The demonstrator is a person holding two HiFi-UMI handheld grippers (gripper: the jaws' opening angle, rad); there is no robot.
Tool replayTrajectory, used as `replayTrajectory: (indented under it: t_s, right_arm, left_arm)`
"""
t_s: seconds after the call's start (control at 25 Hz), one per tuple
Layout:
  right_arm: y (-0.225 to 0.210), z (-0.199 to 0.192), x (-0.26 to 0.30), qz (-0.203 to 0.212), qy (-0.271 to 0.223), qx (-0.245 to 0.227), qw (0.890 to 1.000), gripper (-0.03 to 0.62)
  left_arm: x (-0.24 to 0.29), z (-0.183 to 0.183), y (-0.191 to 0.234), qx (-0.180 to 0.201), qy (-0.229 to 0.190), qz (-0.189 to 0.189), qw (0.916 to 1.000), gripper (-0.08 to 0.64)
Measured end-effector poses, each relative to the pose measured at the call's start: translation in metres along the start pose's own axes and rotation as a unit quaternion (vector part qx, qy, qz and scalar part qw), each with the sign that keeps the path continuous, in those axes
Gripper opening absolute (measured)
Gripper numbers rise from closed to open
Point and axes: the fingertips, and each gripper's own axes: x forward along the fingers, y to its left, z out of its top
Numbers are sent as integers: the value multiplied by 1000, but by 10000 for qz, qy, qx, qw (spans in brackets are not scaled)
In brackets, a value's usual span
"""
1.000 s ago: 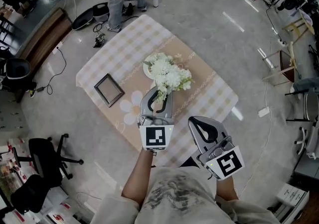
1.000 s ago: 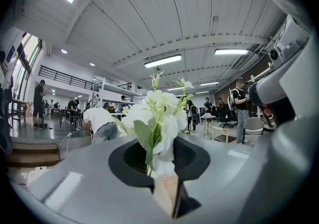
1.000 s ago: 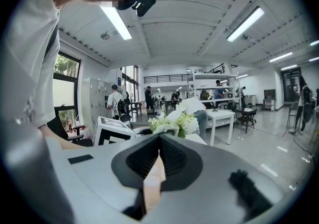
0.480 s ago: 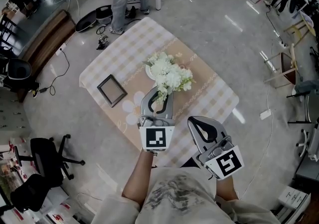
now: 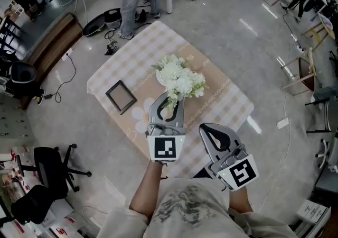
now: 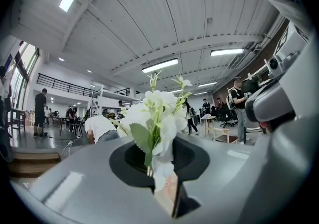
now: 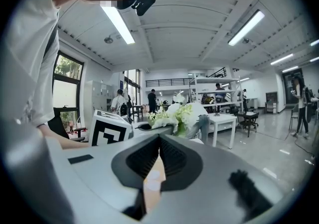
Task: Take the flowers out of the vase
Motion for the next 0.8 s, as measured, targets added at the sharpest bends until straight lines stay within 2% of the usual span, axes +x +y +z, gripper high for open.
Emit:
replayTrajectory:
  t_s: [0.2,0.44,0.56,0.8]
  right_arm:
    - [2,2,-1,6,-46,-17,10000,15]
    - [6,5,-3,6,-101,-41,9999,15]
    - [8,7,-5,-8,-120,-49,9999,15]
    - [14,9,-8,-18,-155,-74,9999,15]
  left_arm:
    - [-4,8,0,-50,-52,4,10000,68]
    - [-9,15,0,107,-35,-46,9999,67]
    - [-13,19,2,-9,-95,4,10000,67]
    - [-20,31,4,148,-191,-20,9997,66]
